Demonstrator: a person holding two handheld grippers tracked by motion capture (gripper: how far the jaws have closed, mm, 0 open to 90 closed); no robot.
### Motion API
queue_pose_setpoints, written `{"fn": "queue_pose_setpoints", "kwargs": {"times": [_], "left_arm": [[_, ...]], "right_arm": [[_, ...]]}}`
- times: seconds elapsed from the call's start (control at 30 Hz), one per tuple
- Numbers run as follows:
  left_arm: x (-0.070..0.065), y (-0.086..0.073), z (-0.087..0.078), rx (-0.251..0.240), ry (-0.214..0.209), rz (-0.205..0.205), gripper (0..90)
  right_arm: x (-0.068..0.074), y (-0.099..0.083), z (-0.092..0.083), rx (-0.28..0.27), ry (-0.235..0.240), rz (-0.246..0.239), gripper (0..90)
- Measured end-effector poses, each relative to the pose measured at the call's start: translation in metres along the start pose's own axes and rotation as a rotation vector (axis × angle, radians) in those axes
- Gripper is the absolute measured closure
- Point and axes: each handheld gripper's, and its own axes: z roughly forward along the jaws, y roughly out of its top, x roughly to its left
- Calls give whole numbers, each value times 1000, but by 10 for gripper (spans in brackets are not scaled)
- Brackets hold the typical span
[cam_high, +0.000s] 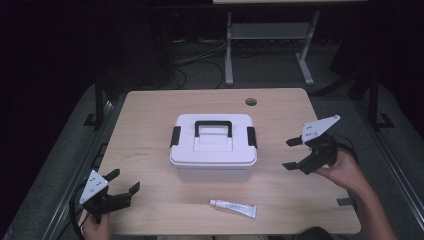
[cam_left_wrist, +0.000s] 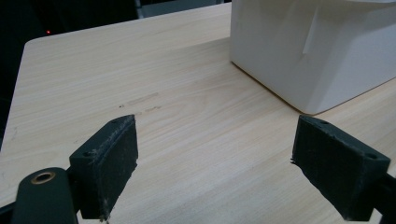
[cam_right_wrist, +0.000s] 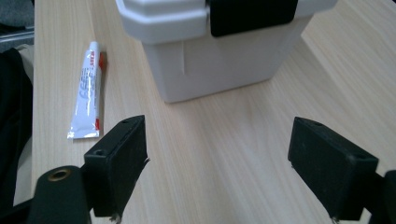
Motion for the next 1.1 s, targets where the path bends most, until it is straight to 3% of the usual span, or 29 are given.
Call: {"fn": "queue_pose_setpoints", "kwargs": {"times": [0.4, 1.1], "left_arm": [[-1, 0, 0, 0, -4, -4, 134], [1, -1, -2, -6, 2, -7, 134]], "right_arm": [[-5, 49, 2, 20, 52, -87, 189], [-16, 128, 24, 66, 115, -173, 196]]}}
